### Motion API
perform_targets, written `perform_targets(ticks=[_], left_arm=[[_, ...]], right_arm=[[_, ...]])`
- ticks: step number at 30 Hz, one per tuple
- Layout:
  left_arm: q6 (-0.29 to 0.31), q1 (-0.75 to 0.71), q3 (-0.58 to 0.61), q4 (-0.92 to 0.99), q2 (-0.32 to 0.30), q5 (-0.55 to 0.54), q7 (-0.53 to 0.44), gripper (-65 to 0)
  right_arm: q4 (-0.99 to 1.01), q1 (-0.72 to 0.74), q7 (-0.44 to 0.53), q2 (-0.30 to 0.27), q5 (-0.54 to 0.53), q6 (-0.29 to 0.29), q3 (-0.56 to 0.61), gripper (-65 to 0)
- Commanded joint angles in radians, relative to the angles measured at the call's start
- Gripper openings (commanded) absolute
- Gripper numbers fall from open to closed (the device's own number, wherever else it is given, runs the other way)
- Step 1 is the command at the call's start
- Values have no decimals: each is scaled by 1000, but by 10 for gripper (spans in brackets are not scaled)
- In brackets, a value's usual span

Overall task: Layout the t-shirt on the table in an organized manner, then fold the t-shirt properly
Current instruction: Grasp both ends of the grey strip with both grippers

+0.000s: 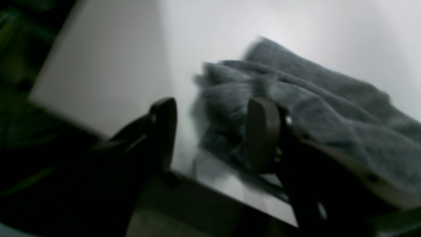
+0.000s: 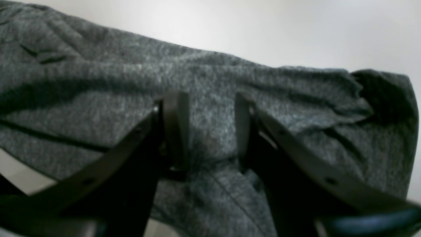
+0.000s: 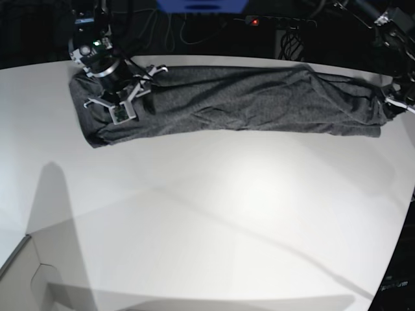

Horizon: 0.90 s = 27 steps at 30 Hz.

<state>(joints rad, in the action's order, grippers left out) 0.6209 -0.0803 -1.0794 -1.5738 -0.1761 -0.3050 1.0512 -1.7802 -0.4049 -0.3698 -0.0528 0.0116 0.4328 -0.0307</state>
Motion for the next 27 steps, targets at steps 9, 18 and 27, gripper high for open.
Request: perform_targets(ticks=[9,18,27], left_arm=[[50,9,2,54,-24,-21,-75,-317],[77,9,3,111,-27,-29,-104,-313],[77,9,2,111,-27,-23,-104,-9]], right_arm=[[-17,2,24,-3,-11,7,-1,-416],[-17,5,24,-3,-11,7,-2,-416],[-17,8,24,-3,-11,7,-2,-416]])
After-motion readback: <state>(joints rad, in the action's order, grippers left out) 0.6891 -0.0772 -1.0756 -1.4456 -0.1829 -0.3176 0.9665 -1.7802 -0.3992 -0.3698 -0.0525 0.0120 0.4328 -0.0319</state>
